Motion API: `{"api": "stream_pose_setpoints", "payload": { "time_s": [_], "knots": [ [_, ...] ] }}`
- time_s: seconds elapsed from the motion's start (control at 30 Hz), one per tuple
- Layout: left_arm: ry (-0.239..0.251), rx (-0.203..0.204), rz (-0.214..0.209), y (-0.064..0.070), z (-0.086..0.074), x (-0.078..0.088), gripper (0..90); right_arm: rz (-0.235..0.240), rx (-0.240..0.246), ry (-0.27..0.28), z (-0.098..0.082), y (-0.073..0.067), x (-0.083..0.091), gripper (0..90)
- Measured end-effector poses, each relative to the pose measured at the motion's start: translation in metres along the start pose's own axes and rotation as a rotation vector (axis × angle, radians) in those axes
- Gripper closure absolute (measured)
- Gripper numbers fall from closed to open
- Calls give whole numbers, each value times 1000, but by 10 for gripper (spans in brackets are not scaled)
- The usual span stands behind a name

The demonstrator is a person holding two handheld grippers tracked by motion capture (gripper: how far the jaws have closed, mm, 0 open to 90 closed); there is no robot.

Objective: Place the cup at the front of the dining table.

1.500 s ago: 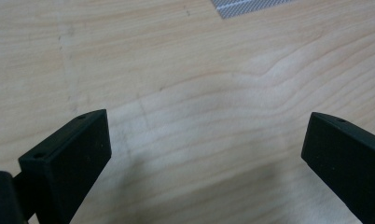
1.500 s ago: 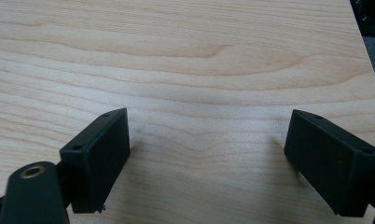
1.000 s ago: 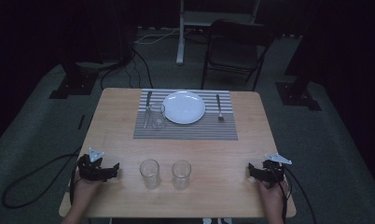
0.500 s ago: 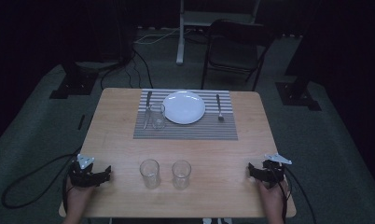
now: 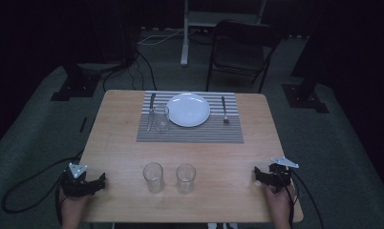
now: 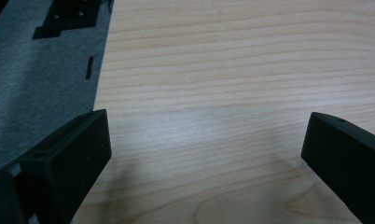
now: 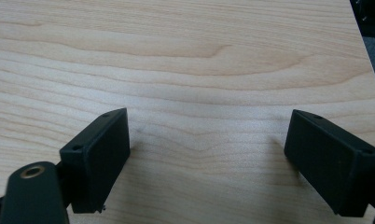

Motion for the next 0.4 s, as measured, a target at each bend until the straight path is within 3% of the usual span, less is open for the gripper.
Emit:
{"api": "stream_pose_setpoints", "payload": {
  "time_s": [0.1, 0.23, 0.4],
  "knots": [
    [7, 1, 0, 1, 0, 0, 20, 0, 0, 0, 0, 0, 0, 138],
    [12, -44, 15, 0, 1, 0, 20, 0, 0, 0, 0, 0, 0, 139],
    [-2, -42, 4, 0, 0, -1, 20, 0, 0, -1, 0, 0, 0, 138]
  ]
}}
Point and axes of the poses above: each handheld gripper's, and its own axes: x roughly backward along the jaws, z roughly out of its top, y roughly to its right, the point moved 3 cm from there along -x, roughly forward along the jaws, and after that the axes turned 15 degrees about -x, right-handed, at the moved point
